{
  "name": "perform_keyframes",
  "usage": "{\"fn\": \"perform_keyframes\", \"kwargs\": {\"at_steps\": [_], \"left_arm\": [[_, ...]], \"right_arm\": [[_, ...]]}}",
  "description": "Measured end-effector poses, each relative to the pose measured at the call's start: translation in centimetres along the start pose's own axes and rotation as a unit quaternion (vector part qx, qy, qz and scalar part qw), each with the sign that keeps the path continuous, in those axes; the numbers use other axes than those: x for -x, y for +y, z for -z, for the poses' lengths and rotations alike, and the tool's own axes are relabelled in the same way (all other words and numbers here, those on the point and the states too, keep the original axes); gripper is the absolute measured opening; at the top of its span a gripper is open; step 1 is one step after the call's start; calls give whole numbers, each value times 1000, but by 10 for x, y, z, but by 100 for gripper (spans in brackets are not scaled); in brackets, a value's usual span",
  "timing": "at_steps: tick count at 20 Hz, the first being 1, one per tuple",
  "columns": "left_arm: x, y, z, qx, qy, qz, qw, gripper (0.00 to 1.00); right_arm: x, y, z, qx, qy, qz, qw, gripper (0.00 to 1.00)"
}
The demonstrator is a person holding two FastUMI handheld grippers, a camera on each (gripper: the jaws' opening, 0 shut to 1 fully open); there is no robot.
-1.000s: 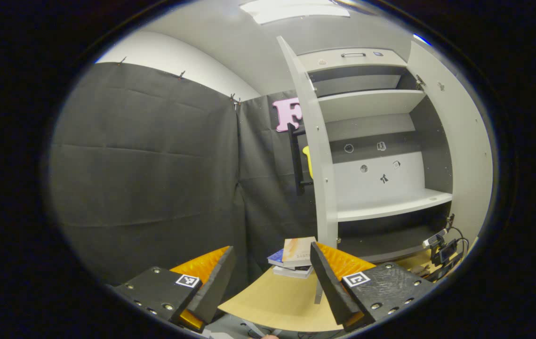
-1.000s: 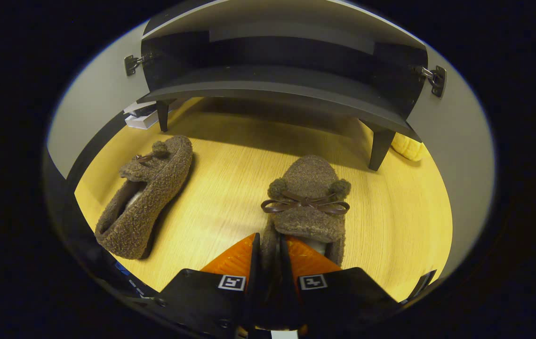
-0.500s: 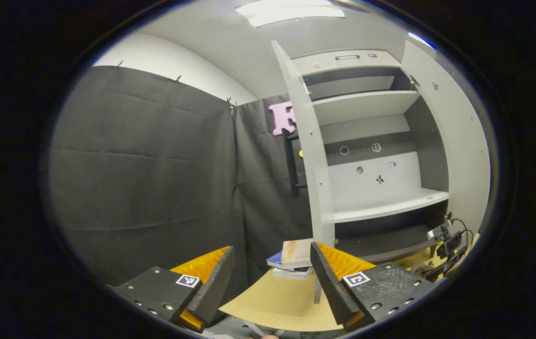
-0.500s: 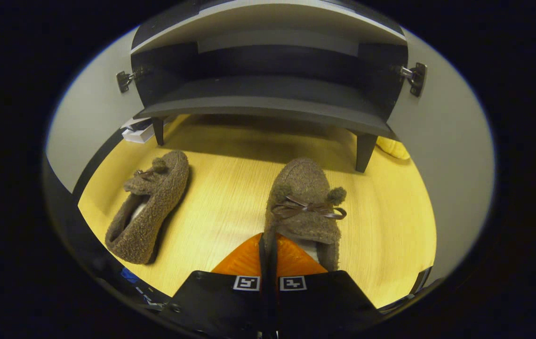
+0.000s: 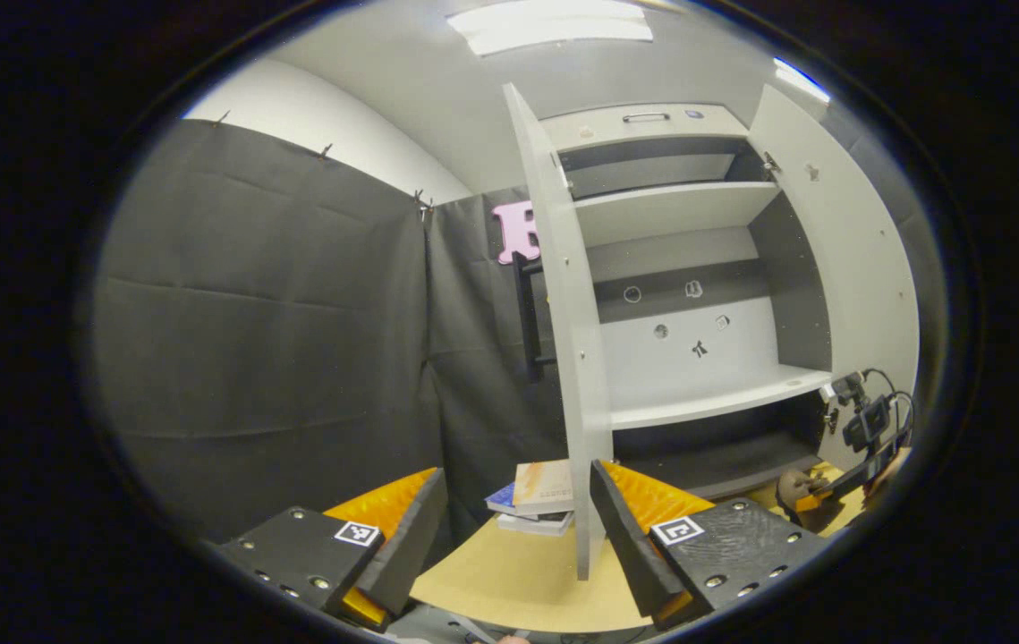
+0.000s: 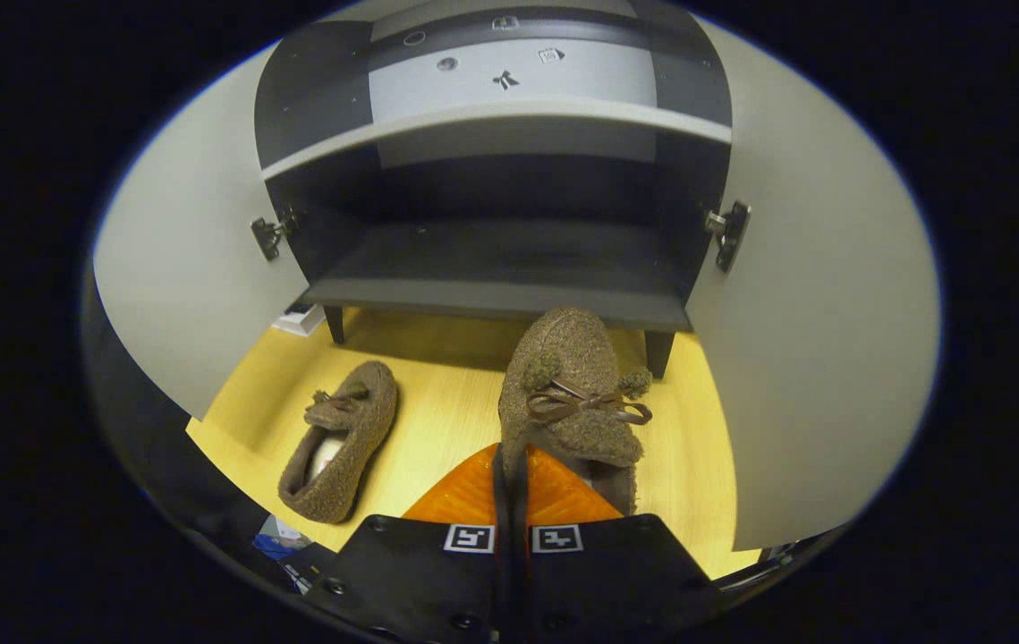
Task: Grab one shoe with the right hand and put it into the shoe cabinet, grab the other shoe with the left hand and put it into the shoe cabinet; then close the right door with the right hand and the left door with the left hand.
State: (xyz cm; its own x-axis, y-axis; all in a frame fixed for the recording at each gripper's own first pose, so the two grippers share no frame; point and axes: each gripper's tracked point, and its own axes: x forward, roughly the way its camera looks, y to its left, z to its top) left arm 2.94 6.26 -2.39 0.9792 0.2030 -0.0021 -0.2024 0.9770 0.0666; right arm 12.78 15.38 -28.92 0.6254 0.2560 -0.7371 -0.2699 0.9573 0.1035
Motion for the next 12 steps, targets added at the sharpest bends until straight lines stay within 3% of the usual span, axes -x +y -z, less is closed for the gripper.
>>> {"fn": "perform_keyframes", "kwargs": {"at_steps": [12], "left_arm": [[-4,-14,-1,18,-7,28,999,99]], "right_arm": [[69,-5,-129,12,-116,3,993,1]]}}
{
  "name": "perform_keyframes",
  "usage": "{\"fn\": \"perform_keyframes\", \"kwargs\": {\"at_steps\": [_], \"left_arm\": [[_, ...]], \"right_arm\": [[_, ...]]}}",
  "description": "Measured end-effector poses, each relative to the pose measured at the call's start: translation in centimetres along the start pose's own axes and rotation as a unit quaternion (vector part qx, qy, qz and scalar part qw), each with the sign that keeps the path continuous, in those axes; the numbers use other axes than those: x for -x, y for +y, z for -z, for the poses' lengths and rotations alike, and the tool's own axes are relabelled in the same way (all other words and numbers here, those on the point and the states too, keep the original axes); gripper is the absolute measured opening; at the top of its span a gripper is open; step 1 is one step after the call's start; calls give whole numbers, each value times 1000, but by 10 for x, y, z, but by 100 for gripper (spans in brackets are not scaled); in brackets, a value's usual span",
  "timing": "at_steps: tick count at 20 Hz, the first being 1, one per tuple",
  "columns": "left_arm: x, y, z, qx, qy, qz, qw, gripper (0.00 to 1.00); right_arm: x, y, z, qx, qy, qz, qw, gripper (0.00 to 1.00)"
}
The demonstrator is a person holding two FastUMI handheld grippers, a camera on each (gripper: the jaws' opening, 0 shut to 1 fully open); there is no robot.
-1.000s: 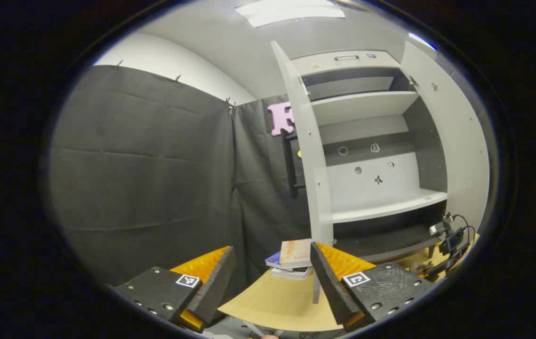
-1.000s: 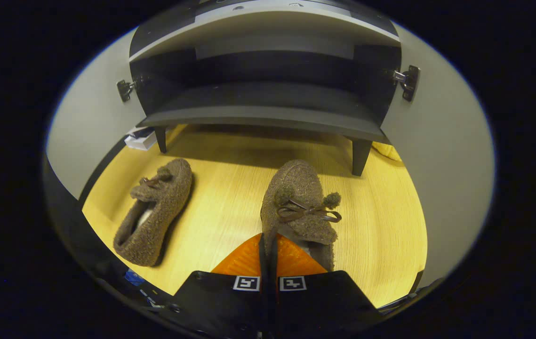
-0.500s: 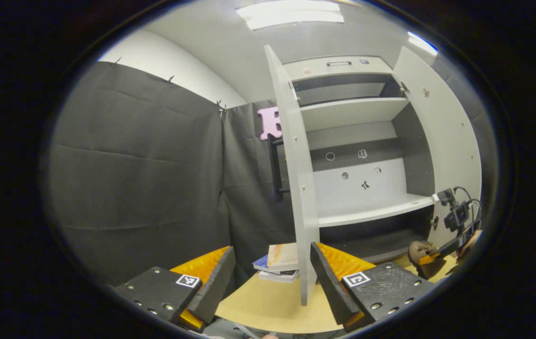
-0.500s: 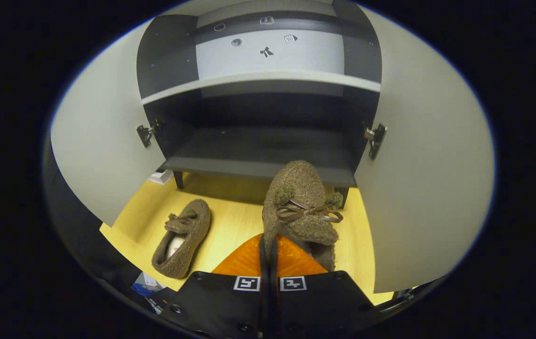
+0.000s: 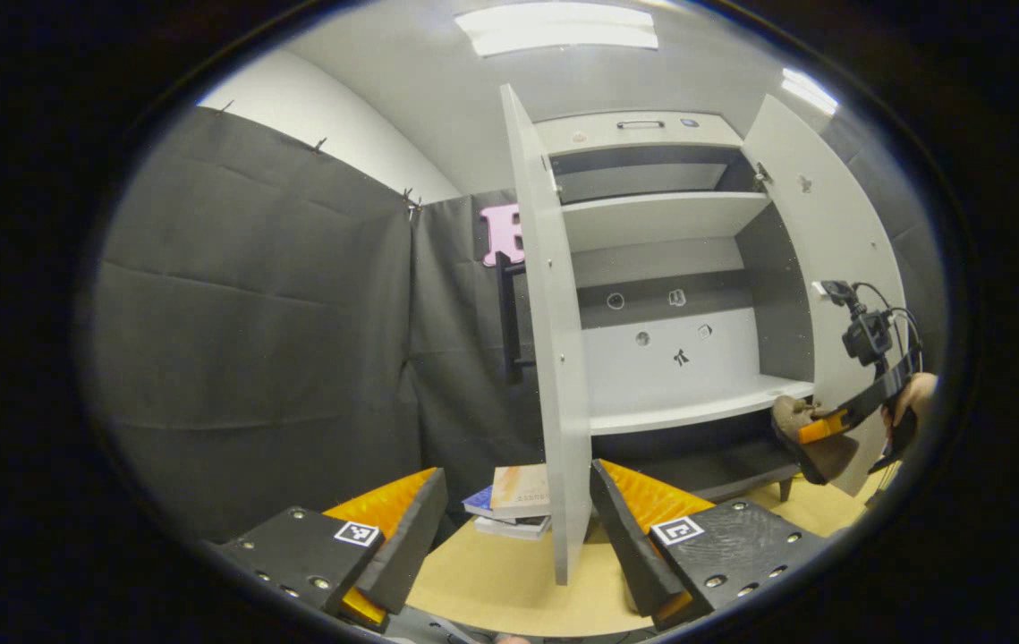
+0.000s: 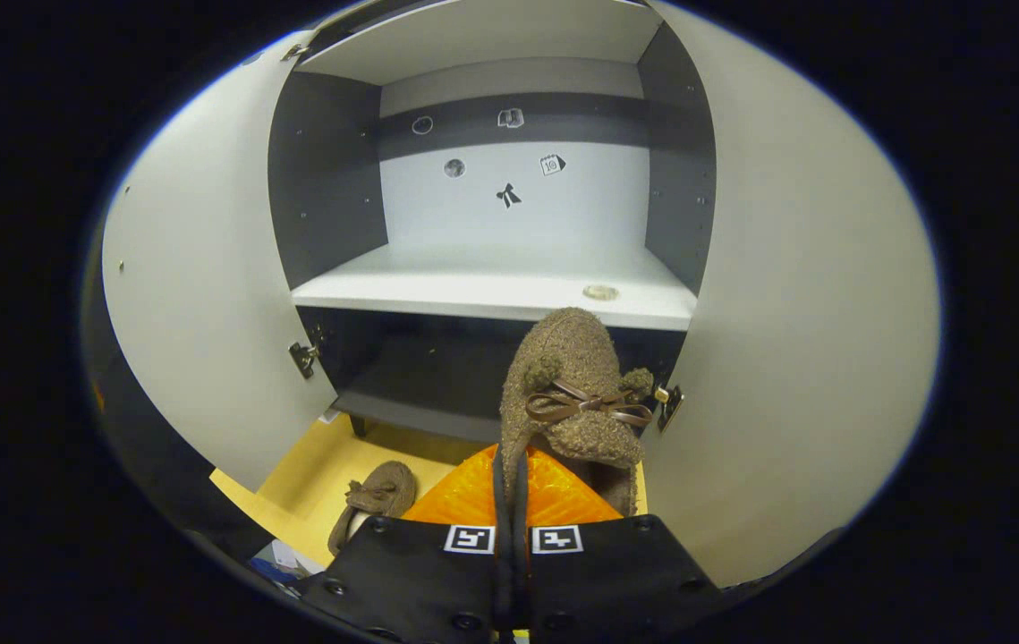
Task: Grab one shoe with the right hand and put it into the shoe cabinet, grab the other shoe with the left hand and put it into the shoe cabinet; then close the right door with the right hand and the left door with the left hand.
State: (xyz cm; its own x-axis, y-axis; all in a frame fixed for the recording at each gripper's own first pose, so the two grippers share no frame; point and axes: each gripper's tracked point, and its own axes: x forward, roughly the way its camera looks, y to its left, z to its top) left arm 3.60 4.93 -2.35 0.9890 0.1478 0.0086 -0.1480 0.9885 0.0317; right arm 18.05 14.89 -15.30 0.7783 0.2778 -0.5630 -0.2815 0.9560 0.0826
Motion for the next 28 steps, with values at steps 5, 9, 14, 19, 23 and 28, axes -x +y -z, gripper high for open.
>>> {"fn": "perform_keyframes", "kwargs": {"at_steps": [5,9,14,19,23,28], "left_arm": [[-7,-7,4,-2,6,11,1000,99],[-12,-12,6,-6,9,18,1000,99],[-22,-14,11,-4,14,7,1000,99],[-25,-8,14,-14,21,-11,1000,99],[-24,-5,19,-21,31,-23,999,99],[-22,-6,25,-25,44,-28,998,99]], "right_arm": [[-4,-5,-46,7,-35,6,999,1],[-15,-14,-95,7,-74,18,997,1],[-43,-28,-145,21,-97,35,994,1],[-85,-39,-182,33,-105,57,992,2],[-122,-44,-191,29,-83,67,994,1],[-145,-46,-197,36,-77,78,993,3]]}}
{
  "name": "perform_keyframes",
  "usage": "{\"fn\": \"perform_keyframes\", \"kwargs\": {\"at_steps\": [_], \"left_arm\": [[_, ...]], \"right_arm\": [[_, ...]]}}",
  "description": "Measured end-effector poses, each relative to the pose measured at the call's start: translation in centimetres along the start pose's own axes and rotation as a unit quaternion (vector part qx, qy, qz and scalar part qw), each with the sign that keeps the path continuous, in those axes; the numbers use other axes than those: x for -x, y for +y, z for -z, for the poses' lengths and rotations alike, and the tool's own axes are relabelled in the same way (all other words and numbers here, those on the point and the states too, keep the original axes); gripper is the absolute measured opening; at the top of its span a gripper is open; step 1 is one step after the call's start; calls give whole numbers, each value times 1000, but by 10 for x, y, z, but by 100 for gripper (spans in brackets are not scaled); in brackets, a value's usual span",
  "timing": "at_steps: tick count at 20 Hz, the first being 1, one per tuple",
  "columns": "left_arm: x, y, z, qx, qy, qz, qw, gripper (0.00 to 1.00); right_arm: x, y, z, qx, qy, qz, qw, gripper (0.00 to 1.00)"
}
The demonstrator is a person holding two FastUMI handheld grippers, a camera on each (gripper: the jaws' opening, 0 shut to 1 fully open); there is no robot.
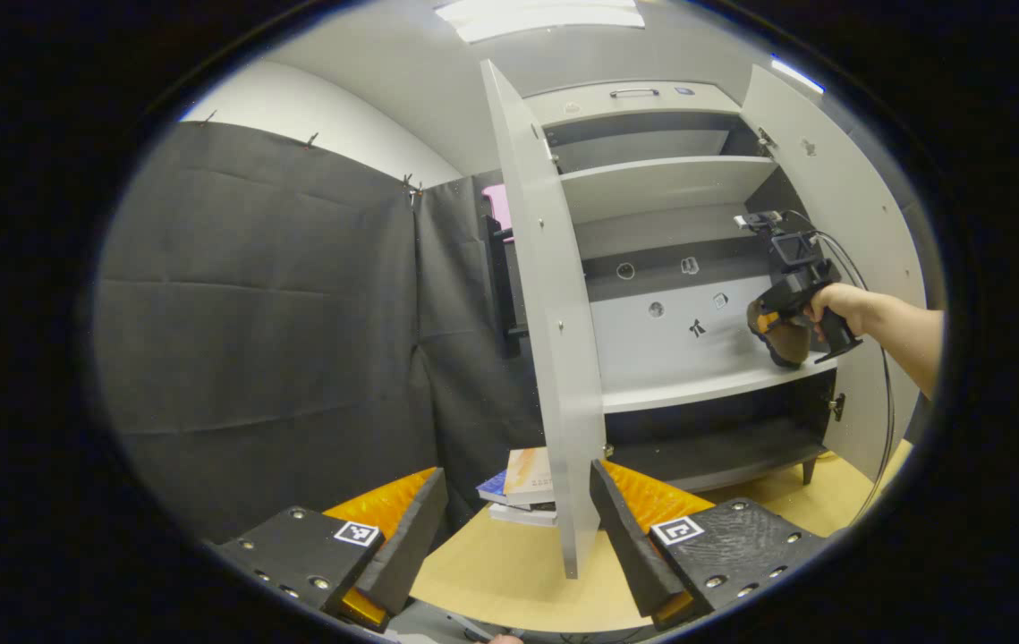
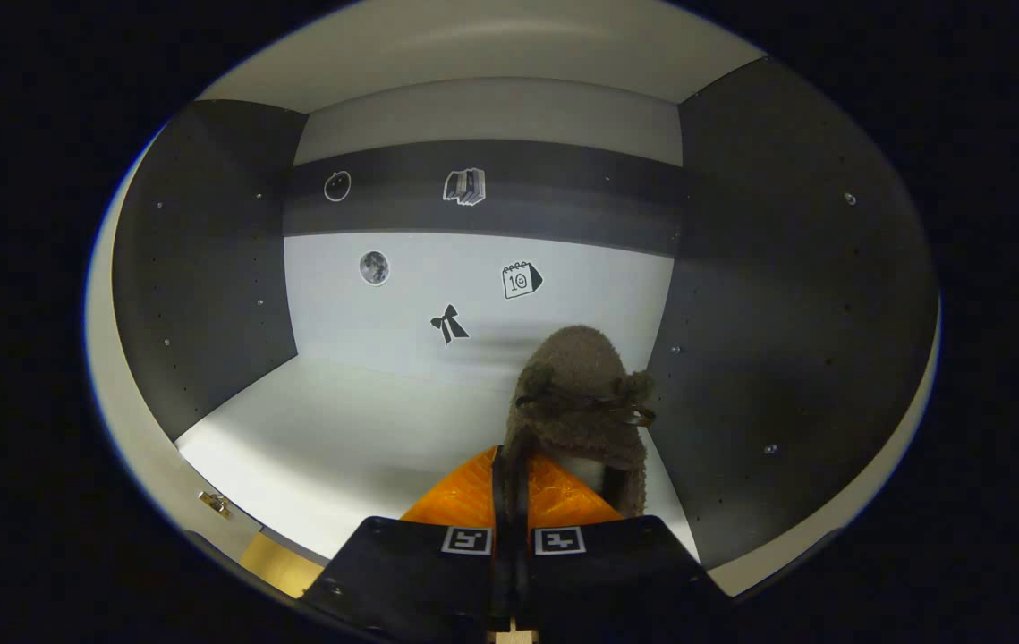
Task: Grab one shoe with the right hand and put it into the shoe cabinet, grab the other shoe with the left hand and put it into the shoe cabinet; then close the right door with the right hand and the left door with the left hand.
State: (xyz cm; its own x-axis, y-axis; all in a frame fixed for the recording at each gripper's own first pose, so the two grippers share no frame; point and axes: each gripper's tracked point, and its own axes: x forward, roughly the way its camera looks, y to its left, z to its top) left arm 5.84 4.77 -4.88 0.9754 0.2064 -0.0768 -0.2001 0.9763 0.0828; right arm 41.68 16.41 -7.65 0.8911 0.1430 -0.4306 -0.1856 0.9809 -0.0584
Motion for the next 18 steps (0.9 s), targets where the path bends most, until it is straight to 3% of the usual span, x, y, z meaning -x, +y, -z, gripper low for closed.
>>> {"fn": "perform_keyframes", "kwargs": {"at_steps": [1,3,6,8,9,10,11,13,14,15,16,18], "left_arm": [[0,-2,1,4,3,3,1000,99],[1,-7,5,9,8,12,1000,99],[0,-20,13,11,14,35,999,99],[2,-32,16,14,17,56,998,94],[2,-39,18,17,19,68,997,100],[1,-45,20,21,20,80,996,100],[0,-52,21,25,21,93,995,94],[-2,-64,24,33,23,120,992,94],[-3,-71,28,37,26,134,990,100],[-4,-78,31,40,29,147,988,100],[-3,-84,34,44,33,160,986,94],[-5,-96,43,43,41,185,981,94]], "right_arm": [[-2,-3,-1,12,-3,8,1000,7],[1,-5,-10,26,-21,14,999,26],[25,-9,-28,24,-61,22,998,84],[50,-7,-40,10,-101,16,995,98],[65,-8,-43,6,-120,14,993,99],[80,-8,-45,3,-135,12,991,98],[95,-7,-44,3,-144,9,990,98],[123,-7,-36,5,-152,4,988,98],[136,-7,-31,6,-155,2,988,98],[148,-6,-26,6,-158,-1,987,98],[161,-2,-20,5,-160,-8,987,98],[185,2,-7,3,-165,-19,986,98]]}}
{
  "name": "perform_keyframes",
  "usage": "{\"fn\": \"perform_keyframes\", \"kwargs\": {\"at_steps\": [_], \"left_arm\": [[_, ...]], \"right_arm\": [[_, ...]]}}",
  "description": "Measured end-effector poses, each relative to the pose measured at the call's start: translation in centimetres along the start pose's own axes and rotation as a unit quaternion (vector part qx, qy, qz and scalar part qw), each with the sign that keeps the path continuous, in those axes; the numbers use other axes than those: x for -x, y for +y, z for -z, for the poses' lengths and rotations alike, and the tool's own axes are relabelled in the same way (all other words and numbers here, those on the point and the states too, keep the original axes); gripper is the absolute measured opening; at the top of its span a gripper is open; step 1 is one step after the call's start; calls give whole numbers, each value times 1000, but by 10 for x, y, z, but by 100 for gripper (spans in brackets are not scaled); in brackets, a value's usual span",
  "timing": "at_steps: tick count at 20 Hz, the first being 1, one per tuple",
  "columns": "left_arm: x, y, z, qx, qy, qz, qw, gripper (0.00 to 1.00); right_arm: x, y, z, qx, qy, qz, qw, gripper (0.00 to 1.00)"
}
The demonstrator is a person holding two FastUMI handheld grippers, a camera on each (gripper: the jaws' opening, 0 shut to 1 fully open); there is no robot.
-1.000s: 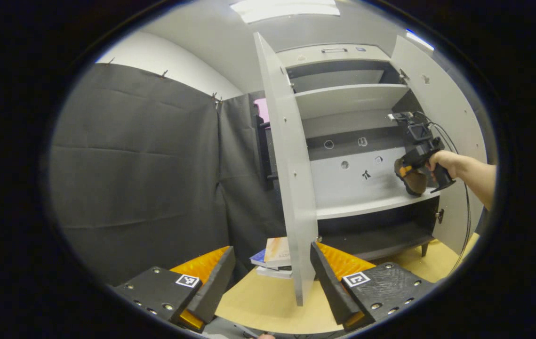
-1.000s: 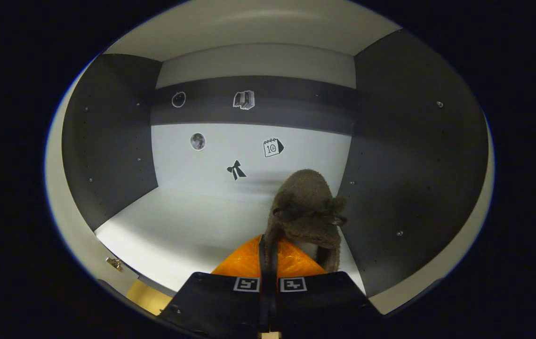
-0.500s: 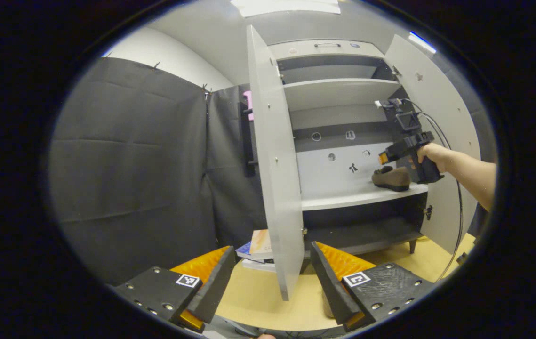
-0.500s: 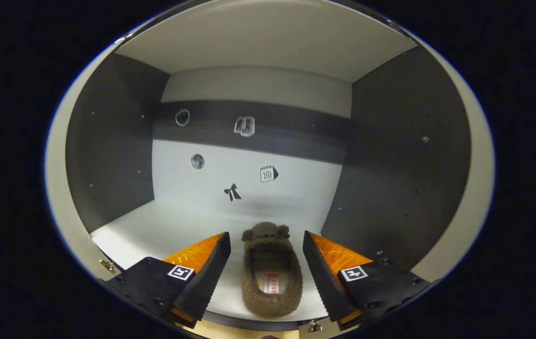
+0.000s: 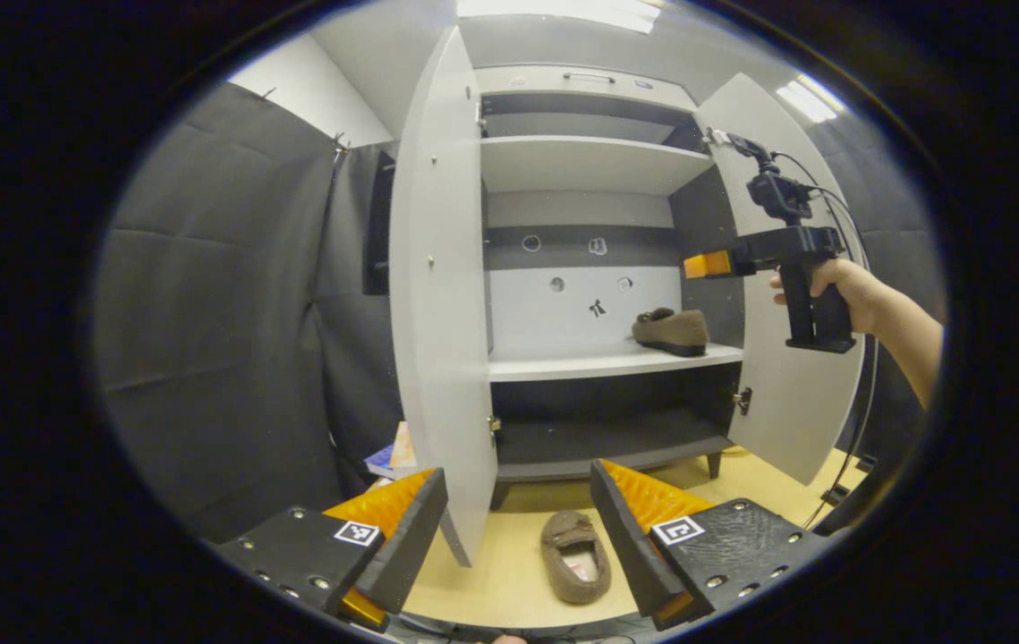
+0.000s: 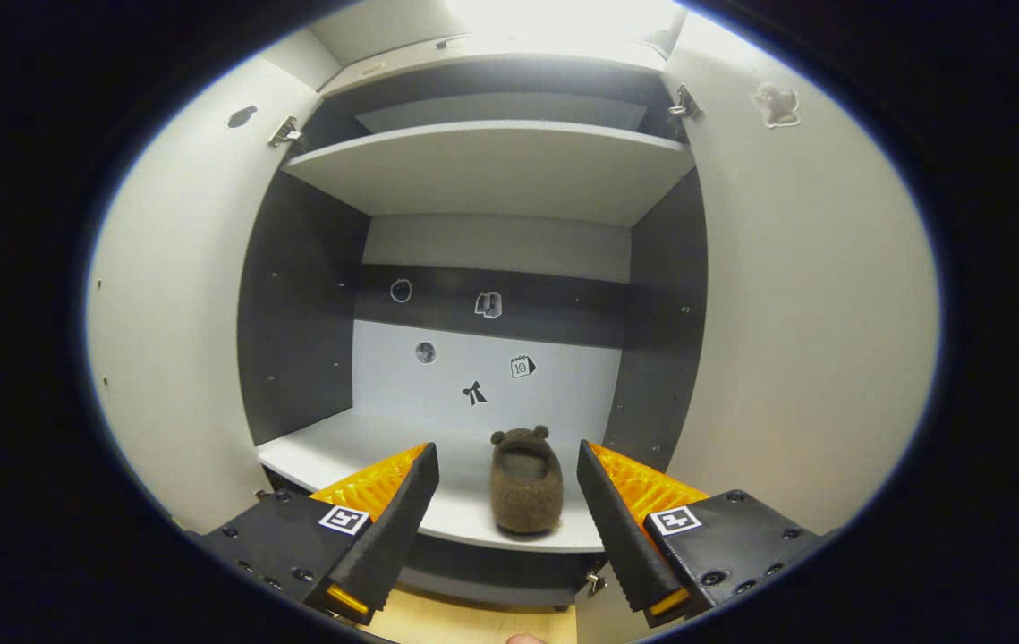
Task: Grab one shoe with the right hand and put it into the shoe cabinet, grab the other shoe with the left hand and put it into the shoe cabinet; then close the right door with the right hand and the left door with the left hand.
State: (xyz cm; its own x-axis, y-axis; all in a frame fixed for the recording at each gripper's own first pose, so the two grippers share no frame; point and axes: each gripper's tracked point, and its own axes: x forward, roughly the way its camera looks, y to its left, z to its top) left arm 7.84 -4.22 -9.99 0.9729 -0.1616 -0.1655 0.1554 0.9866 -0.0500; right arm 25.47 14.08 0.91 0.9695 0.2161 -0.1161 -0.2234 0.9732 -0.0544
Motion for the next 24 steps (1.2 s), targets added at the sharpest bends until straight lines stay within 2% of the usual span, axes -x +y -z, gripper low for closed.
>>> {"fn": "perform_keyframes", "kwargs": {"at_steps": [4,5,7,11,14,15,24], "left_arm": [[-17,-20,18,-18,18,43,999,94],[-22,-24,26,-19,26,52,998,100],[-32,-32,41,-24,43,69,996,100],[-57,-44,84,-36,88,87,992,100],[-75,-48,120,-36,125,95,987,100],[-79,-49,132,-34,139,96,985,94],[-104,-40,205,-16,237,72,969,94]], "right_arm": [[49,0,11,1,-12,4,1000,97],[61,-3,13,0,-16,9,1000,97],[84,-6,18,-3,-23,15,1000,97],[124,-22,30,-6,-23,39,999,98],[145,-27,33,-5,-18,50,999,98],[152,-29,36,-5,-16,53,998,97],[194,-37,68,-58,10,72,996,98]]}}
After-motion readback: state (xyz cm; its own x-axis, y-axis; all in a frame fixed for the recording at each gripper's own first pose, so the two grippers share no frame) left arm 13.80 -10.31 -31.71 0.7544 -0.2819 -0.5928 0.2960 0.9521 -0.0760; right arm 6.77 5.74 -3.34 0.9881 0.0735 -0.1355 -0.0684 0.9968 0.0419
